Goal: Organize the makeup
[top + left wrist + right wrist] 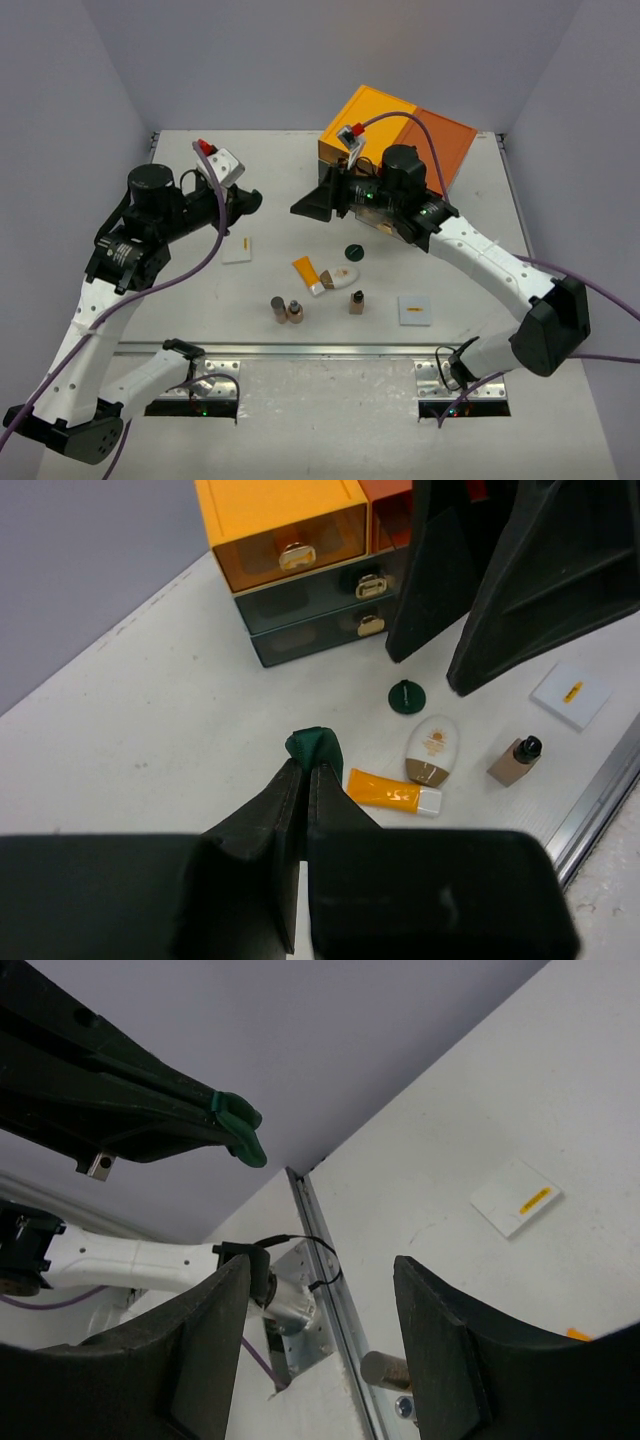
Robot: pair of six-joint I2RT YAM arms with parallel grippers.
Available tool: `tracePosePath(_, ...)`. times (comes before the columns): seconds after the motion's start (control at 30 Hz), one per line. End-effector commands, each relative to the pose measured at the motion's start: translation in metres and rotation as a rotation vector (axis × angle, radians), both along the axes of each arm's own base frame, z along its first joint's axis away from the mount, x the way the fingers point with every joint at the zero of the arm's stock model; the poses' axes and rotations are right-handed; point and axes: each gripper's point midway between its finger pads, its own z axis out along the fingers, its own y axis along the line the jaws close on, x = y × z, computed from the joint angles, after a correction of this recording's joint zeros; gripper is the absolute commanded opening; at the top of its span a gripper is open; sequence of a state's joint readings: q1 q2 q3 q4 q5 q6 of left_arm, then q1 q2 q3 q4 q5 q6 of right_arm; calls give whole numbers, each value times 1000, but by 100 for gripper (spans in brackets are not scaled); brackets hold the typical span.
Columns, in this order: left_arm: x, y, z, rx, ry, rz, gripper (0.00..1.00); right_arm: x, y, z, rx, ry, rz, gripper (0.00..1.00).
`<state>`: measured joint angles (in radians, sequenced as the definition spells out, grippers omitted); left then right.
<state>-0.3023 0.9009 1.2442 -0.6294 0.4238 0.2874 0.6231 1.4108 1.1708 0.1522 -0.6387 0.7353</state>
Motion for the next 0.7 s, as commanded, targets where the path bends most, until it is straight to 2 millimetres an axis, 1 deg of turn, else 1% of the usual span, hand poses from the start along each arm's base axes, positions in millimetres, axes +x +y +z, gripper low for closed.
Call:
tracePosePath(0.0,-7,-15,18,-77,-14,-74,0,-8,20,31,92,-110,86,59)
tracePosePath(0.13,-14,-19,23,-100,-25,-102,0,-17,30,32,108,-151,140,59)
tracePosePath(0.23,-15,-21,21,-108,-18,-114,0,-23,35,35,129,-188,165,59)
tracePosePath(0.3,-16,-22,20,-114,-9,-118,0,-23,38,33,136,-189,165,57)
tracePosePath(0.53,-17,-25,21,-132,2,-128,0,-29,51,26,156,-162,211,51)
tracePosePath(0.67,-17,-24,20,-133,2,-124,0,-31,54,27,170,-167,218,44)
